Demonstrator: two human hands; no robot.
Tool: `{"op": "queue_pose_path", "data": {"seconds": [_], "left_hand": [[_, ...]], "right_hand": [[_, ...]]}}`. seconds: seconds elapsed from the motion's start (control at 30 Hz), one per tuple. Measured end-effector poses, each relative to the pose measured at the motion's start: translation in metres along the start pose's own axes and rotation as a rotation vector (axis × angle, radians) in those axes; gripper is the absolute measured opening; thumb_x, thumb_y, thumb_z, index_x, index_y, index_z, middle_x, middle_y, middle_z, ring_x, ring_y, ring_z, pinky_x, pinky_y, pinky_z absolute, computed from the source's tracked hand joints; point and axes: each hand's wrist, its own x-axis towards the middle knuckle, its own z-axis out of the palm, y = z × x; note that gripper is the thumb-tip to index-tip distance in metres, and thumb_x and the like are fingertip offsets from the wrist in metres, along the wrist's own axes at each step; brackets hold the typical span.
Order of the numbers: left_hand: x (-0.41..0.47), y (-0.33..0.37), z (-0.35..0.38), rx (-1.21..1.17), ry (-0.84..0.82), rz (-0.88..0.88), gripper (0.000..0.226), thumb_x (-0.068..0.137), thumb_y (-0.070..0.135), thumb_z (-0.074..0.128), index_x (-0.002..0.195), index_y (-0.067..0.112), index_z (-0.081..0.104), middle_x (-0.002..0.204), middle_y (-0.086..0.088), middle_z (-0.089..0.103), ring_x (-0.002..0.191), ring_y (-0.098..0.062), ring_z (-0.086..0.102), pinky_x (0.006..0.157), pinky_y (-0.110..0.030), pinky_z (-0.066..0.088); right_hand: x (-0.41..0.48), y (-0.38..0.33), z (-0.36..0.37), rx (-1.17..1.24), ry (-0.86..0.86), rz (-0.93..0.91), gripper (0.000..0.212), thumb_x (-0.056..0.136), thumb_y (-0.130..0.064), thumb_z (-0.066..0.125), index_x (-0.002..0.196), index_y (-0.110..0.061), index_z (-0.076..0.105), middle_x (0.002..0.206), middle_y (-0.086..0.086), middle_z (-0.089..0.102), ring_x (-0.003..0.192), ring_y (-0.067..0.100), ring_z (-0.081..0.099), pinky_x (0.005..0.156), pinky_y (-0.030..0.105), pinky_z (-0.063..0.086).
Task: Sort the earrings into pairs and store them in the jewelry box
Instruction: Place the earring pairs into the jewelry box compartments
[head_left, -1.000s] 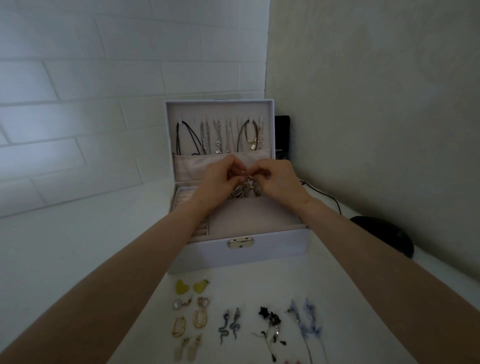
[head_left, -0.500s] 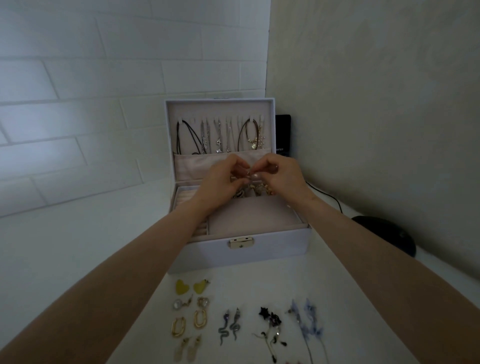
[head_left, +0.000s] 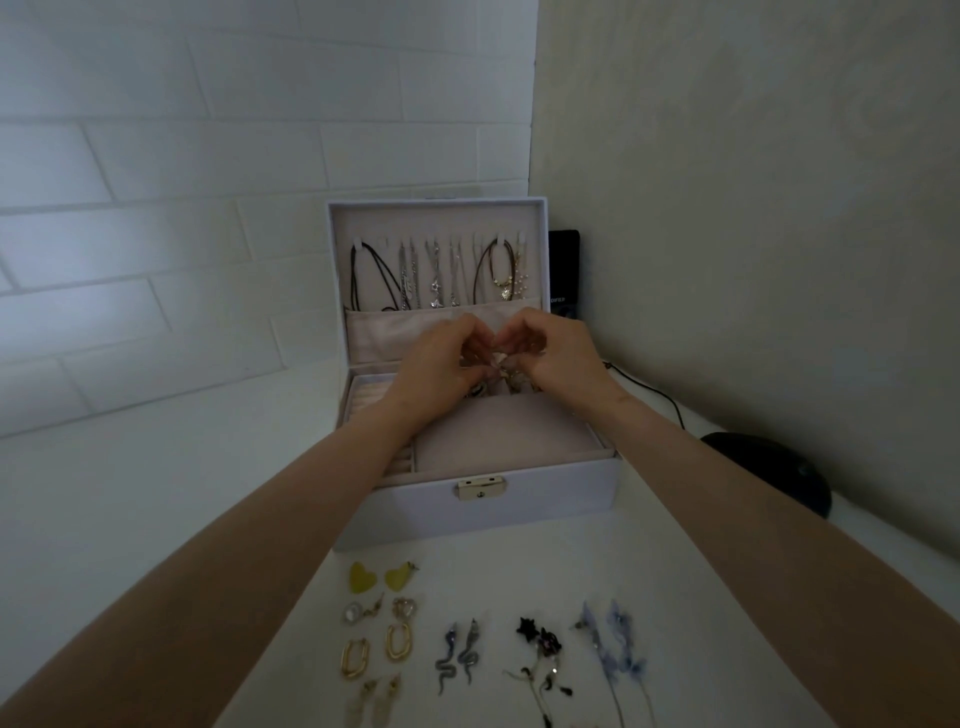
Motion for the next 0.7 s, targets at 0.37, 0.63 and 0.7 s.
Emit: {"op": "queue_pose_path", "data": {"seconds": [0.37,0.63,0.7], "left_hand": [[0.0012,-0.0051,-0.0014,0.057,0.136,0.018,0.010,0.085,0.008,0.059,0.094,0.011,0.061,0.086,-0.001,0.067,0.086,-0.019,0.057,0.075,-0.031,0.043],[0.0020,-0.0055,-0.0026,0.068,0.204,0.030,0.011,0.083,0.007,0.056,0.091,0.014,0.060,0.079,0.008,0.062,0.078,-0.008,0.052,0.072,-0.023,0.039],[0.0024,-0.0049,-0.0030,0.066,0.215,0.037,0.011,0.082,0.006,0.056,0.090,0.014,0.060,0.077,0.012,0.059,0.078,-0.009,0.052,0.072,-0.023,0.039]], "right_hand": [[0.0012,0.0035,0.0017,-0.240,-0.071,0.002,0.026,0.064,0.010,0.061,0.079,-0.008,0.072,0.079,0.008,0.070,0.073,0.012,0.058,0.064,0.010,0.043],[0.0011,0.0024,0.0027,-0.327,-0.130,0.022,0.030,0.065,0.009,0.061,0.077,-0.014,0.075,0.073,0.000,0.066,0.076,0.012,0.054,0.068,0.018,0.040],[0.0012,0.0027,0.0031,-0.349,-0.146,0.002,0.026,0.066,0.006,0.063,0.076,-0.015,0.075,0.074,0.000,0.066,0.078,0.007,0.048,0.065,0.010,0.036]]}}
